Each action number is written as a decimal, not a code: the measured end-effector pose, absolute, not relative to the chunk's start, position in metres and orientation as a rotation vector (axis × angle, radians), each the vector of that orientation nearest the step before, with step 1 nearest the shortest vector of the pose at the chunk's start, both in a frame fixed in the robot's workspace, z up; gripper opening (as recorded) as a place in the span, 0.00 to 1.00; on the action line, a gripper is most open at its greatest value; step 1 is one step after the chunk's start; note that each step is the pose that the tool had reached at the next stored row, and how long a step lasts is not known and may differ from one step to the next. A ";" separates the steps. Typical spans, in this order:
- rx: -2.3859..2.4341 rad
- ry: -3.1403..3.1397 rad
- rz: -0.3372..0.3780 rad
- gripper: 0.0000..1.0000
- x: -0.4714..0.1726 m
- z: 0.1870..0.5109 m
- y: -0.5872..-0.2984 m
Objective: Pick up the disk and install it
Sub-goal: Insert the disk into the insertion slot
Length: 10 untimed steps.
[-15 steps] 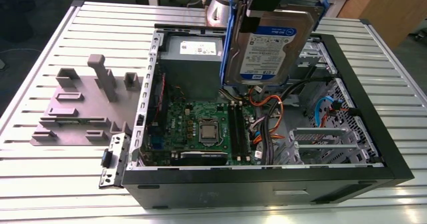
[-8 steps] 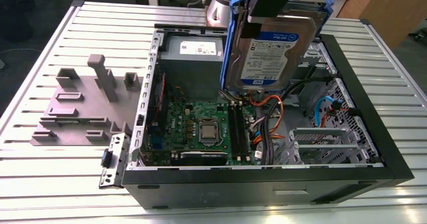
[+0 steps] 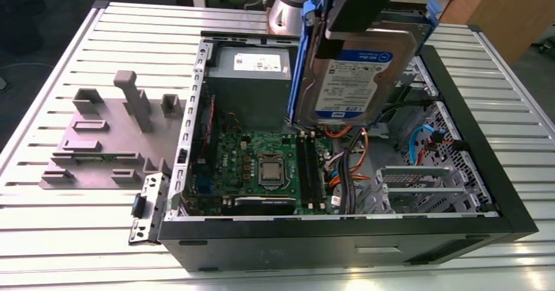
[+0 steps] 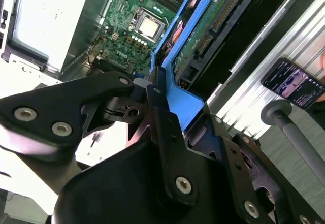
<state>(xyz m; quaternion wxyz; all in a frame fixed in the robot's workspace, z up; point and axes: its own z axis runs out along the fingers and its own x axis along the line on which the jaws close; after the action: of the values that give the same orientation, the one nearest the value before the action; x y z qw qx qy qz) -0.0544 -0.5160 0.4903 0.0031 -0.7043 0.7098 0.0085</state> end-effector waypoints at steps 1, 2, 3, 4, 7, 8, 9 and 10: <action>-2.209 2.226 0.027 0.36 -0.052 0.490 -0.516; -2.209 2.226 0.028 0.36 -0.049 0.490 -0.516; -2.209 2.227 0.028 0.36 -0.046 0.490 -0.516; -2.210 2.227 0.029 0.36 -0.042 0.490 -0.517; -2.210 2.228 0.031 0.36 -0.032 0.490 -0.517; -2.210 2.228 0.031 0.36 -0.030 0.490 -0.517; -2.211 2.228 0.031 0.36 -0.029 0.490 -0.517; -2.210 2.228 0.031 0.36 -0.029 0.490 -0.517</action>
<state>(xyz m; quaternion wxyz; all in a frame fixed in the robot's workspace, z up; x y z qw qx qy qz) -0.0291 -0.5166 0.4900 0.0015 -0.7043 0.7099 0.0099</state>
